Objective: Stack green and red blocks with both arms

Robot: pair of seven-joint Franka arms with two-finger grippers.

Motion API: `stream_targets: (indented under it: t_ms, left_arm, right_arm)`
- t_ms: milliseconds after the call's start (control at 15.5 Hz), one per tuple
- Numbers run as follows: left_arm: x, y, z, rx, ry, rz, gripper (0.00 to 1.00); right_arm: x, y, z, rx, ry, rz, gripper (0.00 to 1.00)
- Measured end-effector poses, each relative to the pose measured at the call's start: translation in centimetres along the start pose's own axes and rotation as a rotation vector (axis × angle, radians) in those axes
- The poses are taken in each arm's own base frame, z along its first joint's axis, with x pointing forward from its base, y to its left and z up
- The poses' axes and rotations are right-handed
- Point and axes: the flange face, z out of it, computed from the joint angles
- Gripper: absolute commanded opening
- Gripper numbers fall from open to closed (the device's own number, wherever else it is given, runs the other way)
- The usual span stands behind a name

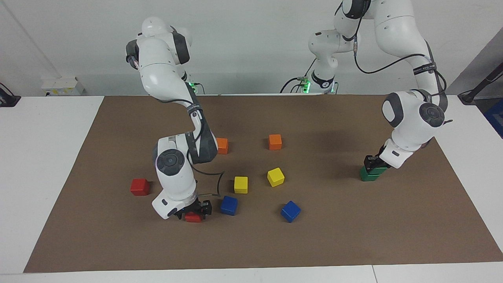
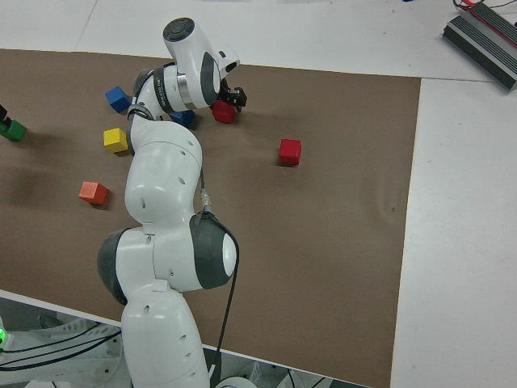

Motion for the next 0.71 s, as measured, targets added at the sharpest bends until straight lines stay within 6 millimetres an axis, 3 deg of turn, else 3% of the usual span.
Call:
stream_targets:
  t_ms: [65,129,194,452,581,710]
  left_arm:
    - [0.0,0.0,0.0,0.000,0.003,0.001,0.00]
    - [0.0,0.0,0.1,0.000,0.006,0.002,0.00]
    - [0.0,0.0,0.2,0.001,0.007,0.002,0.00]
    - [-0.1,0.0,0.5,0.001,0.010,0.006,0.00]
    - [-0.1,0.0,0.7,0.001,0.012,0.010,0.09]
    - [-0.1,0.0,0.7,0.001,0.013,0.011,0.32]
  right_arm:
    - [-0.1,0.0,0.2,-0.001,-0.004,-0.001,0.36]
    - [-0.2,-0.1,0.5,0.000,-0.006,-0.002,0.09]
    - [-0.2,-0.1,0.6,0.002,-0.002,-0.002,0.00]
    - [-0.3,-0.1,0.4,0.005,-0.002,-0.001,0.00]
    - [-0.6,0.8,-0.4,-0.010,-0.047,0.008,0.00]
    - [-0.6,3.3,-3.6,-0.020,-0.084,-0.014,0.00]
